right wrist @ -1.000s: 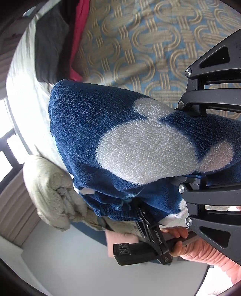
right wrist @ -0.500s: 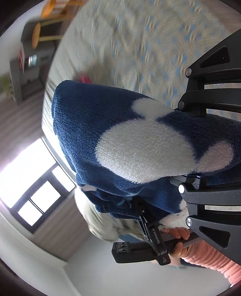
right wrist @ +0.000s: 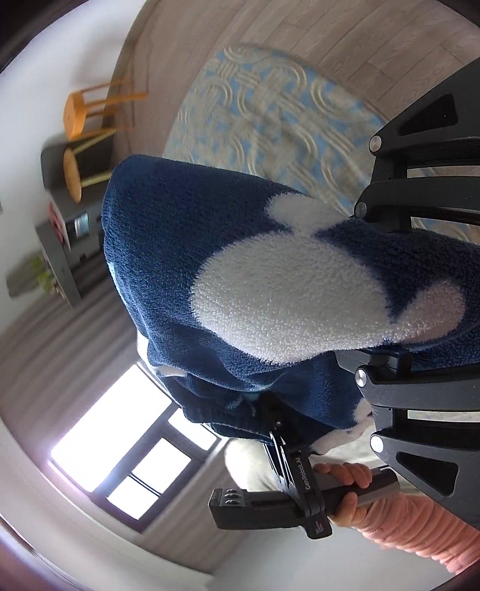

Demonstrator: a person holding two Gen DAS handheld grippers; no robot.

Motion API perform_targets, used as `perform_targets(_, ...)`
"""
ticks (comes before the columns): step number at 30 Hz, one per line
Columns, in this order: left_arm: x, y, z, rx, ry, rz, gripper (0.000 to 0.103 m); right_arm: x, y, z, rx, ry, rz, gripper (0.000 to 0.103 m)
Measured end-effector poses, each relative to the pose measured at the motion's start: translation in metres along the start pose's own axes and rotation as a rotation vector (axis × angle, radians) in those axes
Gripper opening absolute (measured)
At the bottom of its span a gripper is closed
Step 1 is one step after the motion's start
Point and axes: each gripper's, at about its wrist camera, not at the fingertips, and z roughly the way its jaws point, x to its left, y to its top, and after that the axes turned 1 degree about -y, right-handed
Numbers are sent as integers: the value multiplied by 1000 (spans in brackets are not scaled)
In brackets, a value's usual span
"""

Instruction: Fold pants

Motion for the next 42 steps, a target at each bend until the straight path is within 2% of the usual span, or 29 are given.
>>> perform_targets(6, -12, 21, 32, 29, 50, 37, 54, -37, 30, 22, 8, -25, 55, 39)
perform_targets(12, -6, 33, 59, 57, 76, 30, 55, -56, 45, 44, 26, 1, 91, 40)
perform_targets(14, -5, 31, 73, 59, 139, 34, 59, -59, 42, 53, 44, 1, 110, 41)
perform_targets(16, -6, 26, 93, 70, 237, 80, 59, -69, 39, 68, 68, -42, 140, 48)
perform_targets(17, -6, 23, 101, 85, 259, 98, 66, -73, 39, 75, 78, -81, 141, 49)
perform_targets(18, -7, 18, 106, 79, 270, 103, 69, -79, 36, 82, 89, -121, 146, 56)
perform_targets(19, -6, 17, 106, 62, 279, 98, 73, -87, 33, 81, 84, -118, 159, 61)
perform_targets(22, -2, 16, 105, 54, 262, 68, 75, -96, 27, 79, 77, -67, 191, 63)
perform_targets(25, 0, 17, 102, 54, 260, 63, 75, -105, 30, 79, 80, -69, 204, 65)
perform_targets(32, -5, 16, 93, 27, 272, 65, 75, -90, 42, 85, 63, -189, 150, 67)
perform_targets(42, -24, 6, 27, -96, 193, 7, 75, -36, 39, 19, -91, -281, 69, 67)
